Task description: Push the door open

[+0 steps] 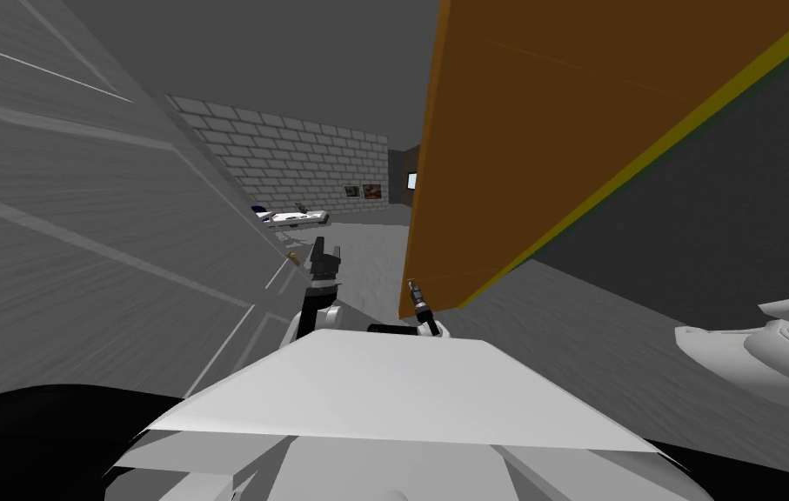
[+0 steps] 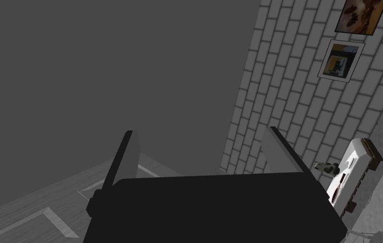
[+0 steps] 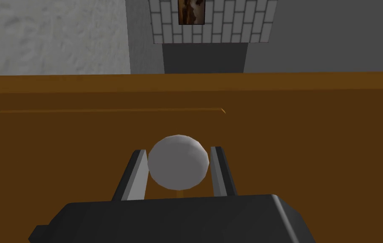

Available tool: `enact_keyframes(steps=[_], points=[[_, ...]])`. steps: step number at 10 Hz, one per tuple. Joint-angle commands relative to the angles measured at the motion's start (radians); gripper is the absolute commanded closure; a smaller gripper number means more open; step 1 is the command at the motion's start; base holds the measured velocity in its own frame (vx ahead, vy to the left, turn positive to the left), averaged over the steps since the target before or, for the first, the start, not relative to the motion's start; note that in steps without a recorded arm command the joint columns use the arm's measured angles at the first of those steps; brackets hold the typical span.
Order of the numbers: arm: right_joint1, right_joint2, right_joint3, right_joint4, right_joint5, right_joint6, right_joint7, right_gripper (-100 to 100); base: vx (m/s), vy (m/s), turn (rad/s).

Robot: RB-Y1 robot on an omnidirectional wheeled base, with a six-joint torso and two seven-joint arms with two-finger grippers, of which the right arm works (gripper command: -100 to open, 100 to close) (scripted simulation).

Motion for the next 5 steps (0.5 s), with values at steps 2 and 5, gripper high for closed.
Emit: enact_keyframes(steps=[2,5], points=[[-0.013,-0.011,-0.033,0.006,-0.013,-0.006,0.011,100,0.182,0.087,-0.049],[-0.017,-0.023,-0.069,0.010,-0.029,-0.006,0.020,100,0.203,0.103,-0.060]])
